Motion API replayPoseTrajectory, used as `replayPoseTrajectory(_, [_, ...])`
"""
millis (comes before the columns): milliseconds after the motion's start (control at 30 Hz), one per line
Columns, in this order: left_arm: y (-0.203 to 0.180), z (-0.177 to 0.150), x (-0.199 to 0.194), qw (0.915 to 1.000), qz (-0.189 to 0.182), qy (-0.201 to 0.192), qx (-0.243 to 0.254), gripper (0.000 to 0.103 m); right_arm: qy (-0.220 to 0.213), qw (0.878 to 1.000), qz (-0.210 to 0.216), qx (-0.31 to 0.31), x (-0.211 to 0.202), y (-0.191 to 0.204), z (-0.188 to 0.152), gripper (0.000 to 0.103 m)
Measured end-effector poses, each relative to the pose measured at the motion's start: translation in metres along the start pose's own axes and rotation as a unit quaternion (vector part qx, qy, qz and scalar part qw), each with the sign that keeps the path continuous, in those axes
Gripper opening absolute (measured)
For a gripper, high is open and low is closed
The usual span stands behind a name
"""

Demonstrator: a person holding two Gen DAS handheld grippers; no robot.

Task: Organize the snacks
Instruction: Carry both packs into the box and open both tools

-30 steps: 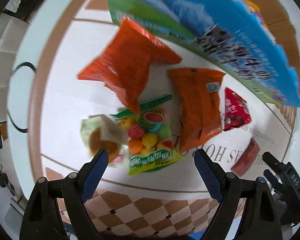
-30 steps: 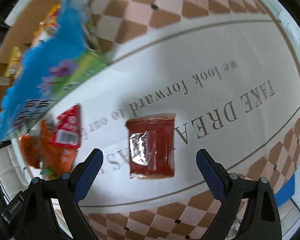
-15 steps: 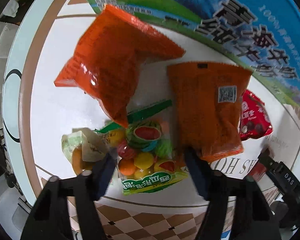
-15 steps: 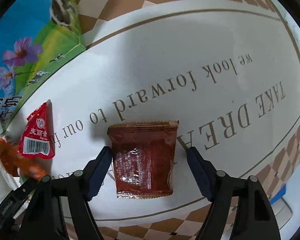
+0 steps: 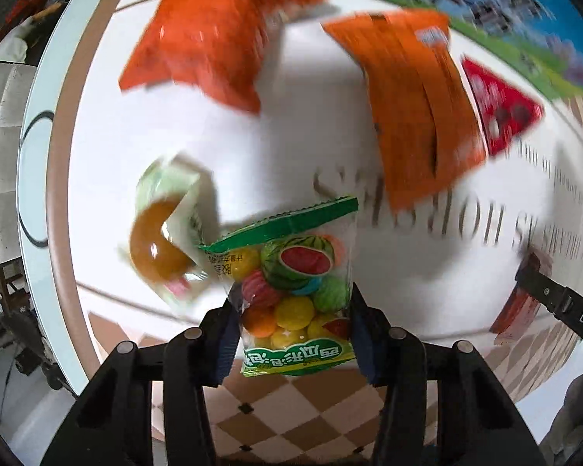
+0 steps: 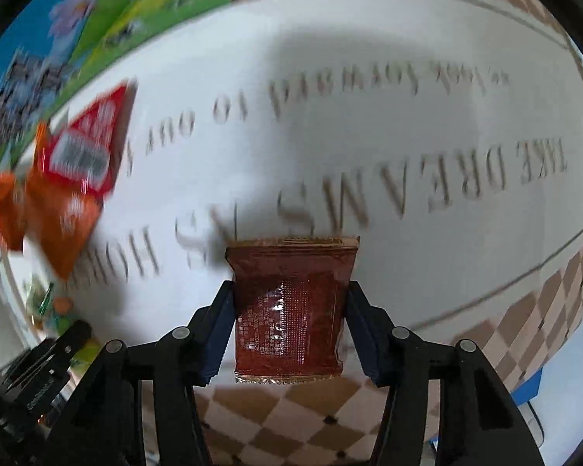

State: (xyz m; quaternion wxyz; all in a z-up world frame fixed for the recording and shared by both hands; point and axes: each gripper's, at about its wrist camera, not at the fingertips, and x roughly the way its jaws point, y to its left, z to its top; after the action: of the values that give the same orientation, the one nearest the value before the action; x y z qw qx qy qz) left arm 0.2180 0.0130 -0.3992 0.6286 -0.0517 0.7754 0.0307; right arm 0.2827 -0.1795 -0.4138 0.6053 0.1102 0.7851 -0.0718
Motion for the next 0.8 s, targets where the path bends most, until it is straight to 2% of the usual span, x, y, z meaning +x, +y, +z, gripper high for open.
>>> replayPoseTrajectory(167, [-0.010, -0.015, 0.007, 0.9999, 0.012, -0.006, 0.009, 0.050, 0.005, 1.000, -0.014, -0.022, 0.008, 0.011, -0.027, 0.060])
replayPoseTrajectory(367, [-0.014, -0.009, 0.004, 1.0000, 0.007, -0.005, 0.002, 0.056, 0.013, 1.000, -0.010, -0.014, 0.014, 0.008, -0.041, 0.064])
replayPoseTrajectory(433, [-0.010, -0.003, 0.000, 0.9999, 0.005, -0.009, -0.002, 0.055, 0.013, 1.000, -0.019, -0.015, 0.016, 0.005, -0.049, 0.064])
replayPoseTrajectory(467, [-0.010, -0.004, 0.000, 0.9999, 0.005, -0.011, -0.001, 0.055, 0.011, 0.999, -0.028, -0.020, 0.023, 0.009, -0.041, 0.064])
replayPoseTrajectory(533, [-0.011, -0.007, -0.002, 0.9998, 0.006, -0.020, 0.000, 0.046, 0.000, 0.999, -0.029, -0.017, 0.025, 0.013, -0.054, 0.063])
replayPoseTrajectory(567, [-0.006, -0.003, -0.001, 0.9998, 0.006, -0.020, 0.001, 0.046, -0.004, 0.999, -0.029, -0.017, 0.027, 0.007, -0.040, 0.060])
replayPoseTrajectory(667, [-0.001, 0.002, -0.004, 0.9998, 0.005, -0.021, 0.002, 0.046, -0.012, 0.999, -0.034, -0.029, 0.023, 0.017, -0.046, 0.059])
replayPoseTrajectory(800, [0.010, 0.003, -0.031, 0.9995, -0.003, -0.030, 0.006, 0.045, -0.018, 0.999, -0.022, -0.043, 0.016, 0.023, -0.061, 0.059])
